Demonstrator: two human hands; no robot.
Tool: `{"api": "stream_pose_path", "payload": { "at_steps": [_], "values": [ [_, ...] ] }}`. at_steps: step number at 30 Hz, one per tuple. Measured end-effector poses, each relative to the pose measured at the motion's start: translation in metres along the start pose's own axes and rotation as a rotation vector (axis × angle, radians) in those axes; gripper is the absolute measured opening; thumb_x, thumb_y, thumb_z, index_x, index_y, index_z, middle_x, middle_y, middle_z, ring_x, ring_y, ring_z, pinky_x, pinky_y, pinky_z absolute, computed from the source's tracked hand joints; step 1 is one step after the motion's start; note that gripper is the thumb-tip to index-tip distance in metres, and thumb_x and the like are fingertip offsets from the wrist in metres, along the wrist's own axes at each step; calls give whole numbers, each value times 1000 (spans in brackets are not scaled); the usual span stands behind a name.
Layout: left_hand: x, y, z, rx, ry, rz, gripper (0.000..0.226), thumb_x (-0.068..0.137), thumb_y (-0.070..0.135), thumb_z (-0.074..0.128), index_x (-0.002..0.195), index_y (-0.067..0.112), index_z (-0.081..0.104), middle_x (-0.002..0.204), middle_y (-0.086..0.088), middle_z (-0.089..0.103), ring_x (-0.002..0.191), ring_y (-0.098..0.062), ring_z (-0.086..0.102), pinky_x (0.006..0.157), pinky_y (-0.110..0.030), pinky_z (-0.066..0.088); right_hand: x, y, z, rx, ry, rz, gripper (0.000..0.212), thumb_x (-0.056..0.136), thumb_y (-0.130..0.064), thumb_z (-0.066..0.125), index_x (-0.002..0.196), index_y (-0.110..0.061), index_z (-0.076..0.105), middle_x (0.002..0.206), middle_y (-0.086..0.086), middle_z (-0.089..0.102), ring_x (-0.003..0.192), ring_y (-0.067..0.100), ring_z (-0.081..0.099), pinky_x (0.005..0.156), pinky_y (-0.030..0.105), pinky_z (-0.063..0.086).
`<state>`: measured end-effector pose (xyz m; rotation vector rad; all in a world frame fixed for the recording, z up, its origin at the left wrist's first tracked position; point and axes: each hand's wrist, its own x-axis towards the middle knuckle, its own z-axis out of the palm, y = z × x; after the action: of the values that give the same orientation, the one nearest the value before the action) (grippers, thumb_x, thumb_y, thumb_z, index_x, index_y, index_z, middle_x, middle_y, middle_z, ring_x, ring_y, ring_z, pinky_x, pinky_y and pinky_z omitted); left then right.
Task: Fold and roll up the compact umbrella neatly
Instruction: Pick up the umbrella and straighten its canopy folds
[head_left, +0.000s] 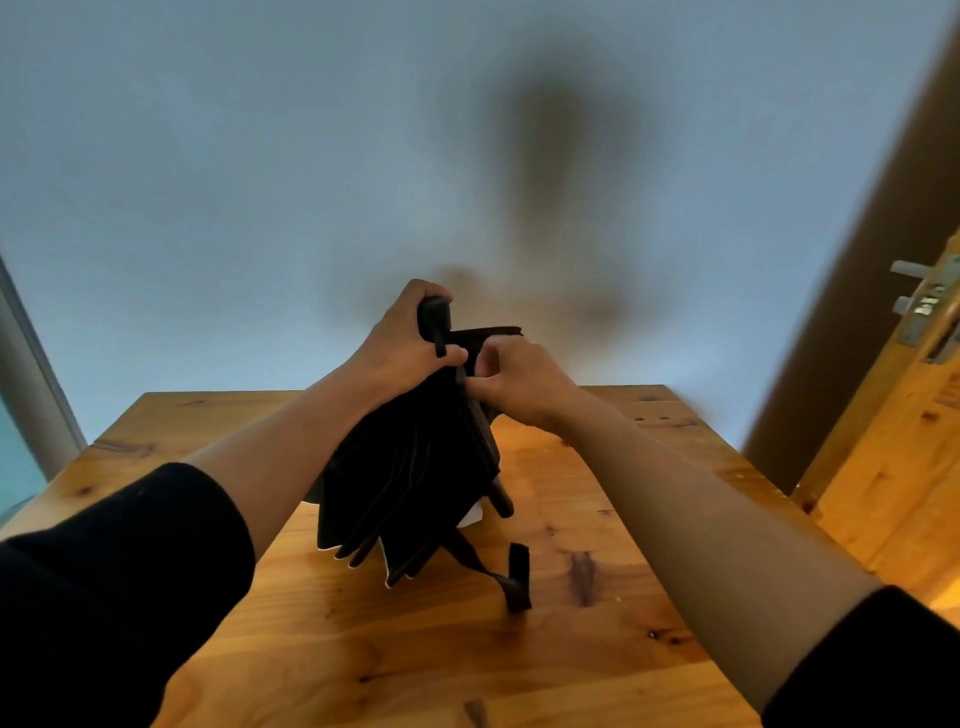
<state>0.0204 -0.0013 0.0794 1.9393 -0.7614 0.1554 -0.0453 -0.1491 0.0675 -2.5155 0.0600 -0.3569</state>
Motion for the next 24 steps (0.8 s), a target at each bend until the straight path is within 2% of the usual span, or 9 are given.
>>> {"api": "stream_pose_path", "payload": {
  "at_steps": [2,4,7,10,13,16,19,24],
  "values": [
    [0,3,0,15,-15,-26,55,78,7,70,124,21,45,94,2,51,80,-17,55,74,-30,50,-1,-2,1,74,-168,6,13,92,-22,62,84,-12,63,79,6,66,75,20,64,71,41,58],
    [0,7,1,6,-44,-69,54,79,4,63,126,22,41,90,1,50,76,-17,54,71,-32,51,-4,-5,2,120,-250,32,7,90,-19,63,90,-14,59,82,5,64,73,17,63,60,29,51],
    [-2,9,1,2,-66,-109,57,80,-4,55,127,22,36,89,-4,49,70,-17,53,59,-29,47,-4,-7,5,67,-269,76,35,82,-29,72,106,-16,51,97,3,61,83,16,60,66,30,50],
    [-4,7,-1,16,-91,-79,61,80,-11,48,130,21,33,96,-10,49,71,-16,52,59,-28,46,-4,-5,6,-85,-163,84,37,85,-34,72,107,-18,47,98,1,58,89,18,60,81,39,56],
    [-6,8,-2,50,-130,-75,69,82,-13,47,137,23,25,90,-4,46,67,-15,53,53,-22,46,-3,-4,9,-151,-109,91,36,87,-32,69,110,-19,46,104,4,59,94,23,61,85,46,56],
    [-7,7,-3,53,-143,-99,84,82,-13,50,144,29,12,84,-5,47,55,-15,53,43,-17,44,-4,-6,11,-227,-58,89,42,88,-35,68,117,-17,45,110,6,57,98,25,60,82,43,54],
    [-9,0,-4,73,-126,-142,91,82,-10,53,147,29,2,76,-9,48,47,-15,49,41,-19,41,-5,-9,12,-316,53,78,45,89,-32,67,120,-11,42,109,8,54,97,28,59,73,41,48],
    [-14,-8,-5,108,-94,-143,83,88,-6,53,148,21,2,83,-6,49,56,-15,51,49,-20,43,-8,-8,5,-447,244,98,20,93,-11,56,107,-10,43,88,5,52,80,29,55,66,37,38]
  ]
}}
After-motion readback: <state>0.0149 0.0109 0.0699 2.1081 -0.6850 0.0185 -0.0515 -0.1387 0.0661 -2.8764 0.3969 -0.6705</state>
